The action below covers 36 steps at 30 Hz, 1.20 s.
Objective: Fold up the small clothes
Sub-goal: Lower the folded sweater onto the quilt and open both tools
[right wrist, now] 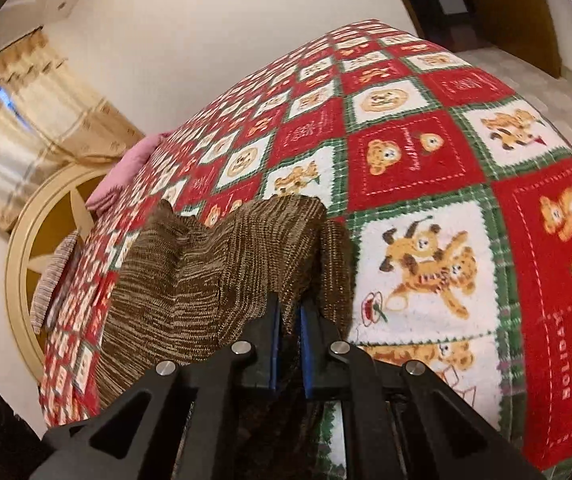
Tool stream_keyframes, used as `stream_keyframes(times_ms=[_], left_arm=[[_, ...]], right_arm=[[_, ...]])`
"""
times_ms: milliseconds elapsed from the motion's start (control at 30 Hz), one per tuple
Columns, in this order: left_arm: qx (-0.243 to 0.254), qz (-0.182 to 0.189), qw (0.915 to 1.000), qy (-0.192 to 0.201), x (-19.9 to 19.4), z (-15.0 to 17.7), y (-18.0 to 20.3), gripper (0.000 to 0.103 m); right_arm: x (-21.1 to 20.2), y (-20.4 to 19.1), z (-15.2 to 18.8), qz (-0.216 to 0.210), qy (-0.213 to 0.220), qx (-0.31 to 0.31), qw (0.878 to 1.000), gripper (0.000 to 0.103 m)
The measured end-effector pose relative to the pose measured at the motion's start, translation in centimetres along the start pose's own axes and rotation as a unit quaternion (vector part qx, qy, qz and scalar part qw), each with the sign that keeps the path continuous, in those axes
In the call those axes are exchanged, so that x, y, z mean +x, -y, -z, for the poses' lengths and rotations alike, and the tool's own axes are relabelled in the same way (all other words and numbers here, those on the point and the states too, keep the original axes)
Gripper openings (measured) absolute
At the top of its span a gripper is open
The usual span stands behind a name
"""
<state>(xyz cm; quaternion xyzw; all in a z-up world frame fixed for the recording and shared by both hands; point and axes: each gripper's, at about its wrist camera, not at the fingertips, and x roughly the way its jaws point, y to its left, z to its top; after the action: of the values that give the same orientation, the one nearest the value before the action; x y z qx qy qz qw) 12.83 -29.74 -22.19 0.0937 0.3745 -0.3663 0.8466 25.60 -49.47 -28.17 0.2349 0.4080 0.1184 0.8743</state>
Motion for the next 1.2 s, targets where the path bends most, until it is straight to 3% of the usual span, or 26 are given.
stream_keyframes(times_ms=[100,200,267,400,500,567,700,767,833,867,933,1000,1033,1067,1100,1200], left_arm=[[0.007,0.022,0.9997,0.003,-3.0,1.3,-0.6,0.085],[0.004,0.028,0.9994,0.022,-7.0,2.8,-2.2,0.093],[-0.023,0.026,0.9983,0.047,-9.4,3.3,-4.5,0.099],[-0.107,0.004,0.9916,0.073,-11.2,3.5,-9.9,0.103],[-0.154,-0.024,0.9870,0.039,-9.2,3.7,-12.3,0.102],[-0.171,-0.037,0.9845,0.010,-7.5,4.2,-13.1,0.102],[-0.224,-0.013,0.9737,-0.037,-4.5,6.1,-13.9,0.102],[-0.199,-0.028,0.9790,-0.034,-4.8,6.2,-12.5,0.103],[-0.177,-0.040,0.9822,-0.047,-4.6,6.2,-11.8,0.103],[-0.176,-0.042,0.9824,-0.045,-4.6,6.3,-11.7,0.101],[-0.191,-0.039,0.9801,-0.034,-5.1,6.5,-12.2,0.079],[-0.217,-0.010,0.9756,-0.032,-5.6,6.7,-13.1,0.027],[-0.237,0.028,0.9703,-0.039,-5.4,6.8,-13.7,0.019],[-0.256,0.047,0.9645,-0.045,-5.4,7.0,-14.2,0.019],[-0.260,0.042,0.9636,-0.046,-5.5,7.1,-14.3,0.019],[-0.240,0.016,0.9696,-0.042,-5.5,7.2,-13.5,0.024]], right_arm=[[-2.0,-0.4,0.2,0.030,-0.001,0.019,0.999,0.015],[-6.5,-1.0,1.8,0.056,0.037,0.019,0.998,0.042],[-9.4,-1.4,3.5,0.046,0.055,0.022,0.997,0.051],[-12.6,-3.1,7.3,0.011,0.043,0.030,0.999,0.051],[-13.0,-5.6,9.6,0.024,0.031,-0.006,0.999,0.051],[-12.0,-6.9,10.7,0.058,0.012,-0.024,0.998,0.051],[-9.5,-7.1,11.9,0.064,-0.008,-0.016,0.998,0.051],[-7.9,-7.1,12.3,0.077,-0.022,-0.023,0.997,0.051],[-7.1,-7.5,12.9,0.114,-0.025,-0.045,0.992,0.026],[-7.2,-7.7,13.1,0.120,-0.024,-0.054,0.991,0.025],[-7.8,-7.5,13.3,0.105,-0.025,-0.045,0.993,0.016],[-8.2,-7.1,13.5,0.090,-0.027,-0.034,0.995,0.014],[-8.3,-6.8,13.7,0.087,-0.029,-0.031,0.995,0.013],[-8.3,-6.5,13.9,0.084,-0.029,-0.028,0.996,0.013],[-8.3,-6.2,14.0,0.081,-0.027,-0.023,0.996,0.013],[-8.2,-6.2,14.5,0.086,-0.019,-0.030,0.996,0.013]])
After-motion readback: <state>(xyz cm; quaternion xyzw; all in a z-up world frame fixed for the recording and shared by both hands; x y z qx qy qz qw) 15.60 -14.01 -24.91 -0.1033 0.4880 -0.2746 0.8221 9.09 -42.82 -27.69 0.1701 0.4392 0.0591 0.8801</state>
